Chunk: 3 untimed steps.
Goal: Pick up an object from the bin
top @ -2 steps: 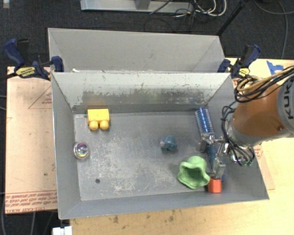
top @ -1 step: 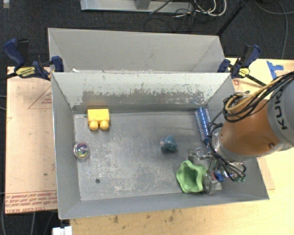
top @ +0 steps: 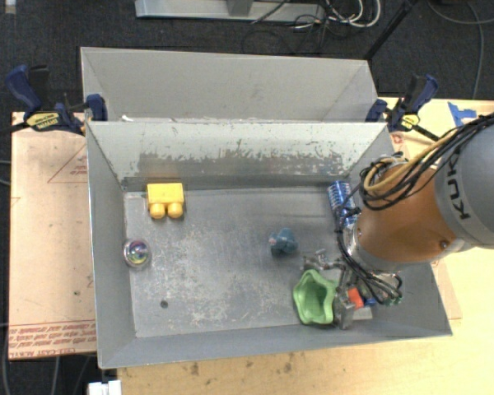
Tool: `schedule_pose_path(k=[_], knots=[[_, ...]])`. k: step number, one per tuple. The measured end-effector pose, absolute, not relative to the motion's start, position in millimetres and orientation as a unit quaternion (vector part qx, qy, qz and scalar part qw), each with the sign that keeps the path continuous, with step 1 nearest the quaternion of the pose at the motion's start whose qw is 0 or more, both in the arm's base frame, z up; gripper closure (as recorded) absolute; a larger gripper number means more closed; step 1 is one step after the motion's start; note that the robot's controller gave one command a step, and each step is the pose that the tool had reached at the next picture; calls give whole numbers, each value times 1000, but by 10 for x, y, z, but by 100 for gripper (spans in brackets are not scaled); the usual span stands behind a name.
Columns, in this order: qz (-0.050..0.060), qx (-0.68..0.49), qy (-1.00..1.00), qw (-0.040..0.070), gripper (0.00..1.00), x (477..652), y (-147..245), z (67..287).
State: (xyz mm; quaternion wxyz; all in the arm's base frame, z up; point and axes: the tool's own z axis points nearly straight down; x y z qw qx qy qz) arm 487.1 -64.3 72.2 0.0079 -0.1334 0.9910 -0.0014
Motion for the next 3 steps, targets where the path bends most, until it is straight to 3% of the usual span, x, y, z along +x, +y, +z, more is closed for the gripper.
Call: schedule_pose_path(k=[1,2,3], knots=[[0,-133,991,2,100,4835,-639,702],[-3,-101,995,4,100,5077,-1423,1344],[-2,-104,995,5,100,5057,-1377,2387]])
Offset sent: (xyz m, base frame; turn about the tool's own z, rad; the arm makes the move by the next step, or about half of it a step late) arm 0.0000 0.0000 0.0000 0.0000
